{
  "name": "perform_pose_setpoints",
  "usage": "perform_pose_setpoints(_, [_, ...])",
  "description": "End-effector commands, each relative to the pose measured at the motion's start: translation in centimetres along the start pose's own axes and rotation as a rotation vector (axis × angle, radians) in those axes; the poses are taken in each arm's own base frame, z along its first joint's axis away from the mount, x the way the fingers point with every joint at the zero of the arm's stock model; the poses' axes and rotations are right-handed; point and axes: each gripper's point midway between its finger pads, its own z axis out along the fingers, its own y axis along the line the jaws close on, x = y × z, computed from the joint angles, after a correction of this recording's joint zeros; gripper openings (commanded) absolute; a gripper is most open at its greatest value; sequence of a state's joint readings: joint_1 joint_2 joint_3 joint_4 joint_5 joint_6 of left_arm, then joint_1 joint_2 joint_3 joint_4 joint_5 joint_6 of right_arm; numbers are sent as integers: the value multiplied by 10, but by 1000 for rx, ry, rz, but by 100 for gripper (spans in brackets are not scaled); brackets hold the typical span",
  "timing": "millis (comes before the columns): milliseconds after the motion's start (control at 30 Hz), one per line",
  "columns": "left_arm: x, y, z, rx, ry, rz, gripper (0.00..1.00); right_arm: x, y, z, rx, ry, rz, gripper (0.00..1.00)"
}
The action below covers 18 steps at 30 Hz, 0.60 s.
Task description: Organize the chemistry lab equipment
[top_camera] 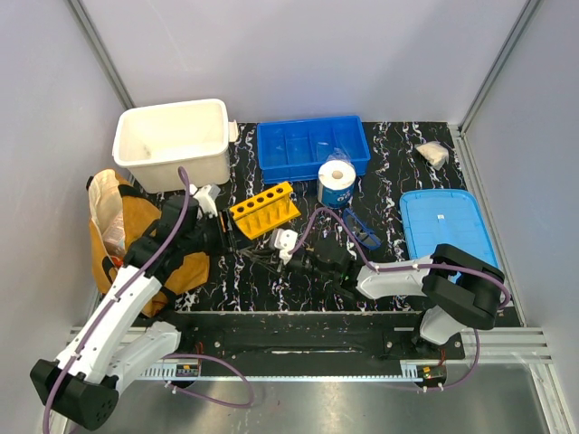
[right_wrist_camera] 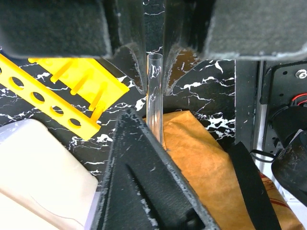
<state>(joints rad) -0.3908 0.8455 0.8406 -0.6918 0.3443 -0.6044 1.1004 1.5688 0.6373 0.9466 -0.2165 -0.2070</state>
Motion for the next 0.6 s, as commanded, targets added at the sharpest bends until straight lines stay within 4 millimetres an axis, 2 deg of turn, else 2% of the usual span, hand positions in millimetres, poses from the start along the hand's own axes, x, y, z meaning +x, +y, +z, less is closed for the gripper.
perform_pose_setpoints(0, [-6,-8,-7,31,-36,5,49,-31,-11,5,67,-105,-7,20])
perform_pose_setpoints(200, [-1,-5,-8,30,-37,-5,46,-29,-13,5,83,-106,2,21])
perform_pose_setpoints(567, [-7,-3,-7,17,-66,12,26,-22,-9,5,74,-102,12,22])
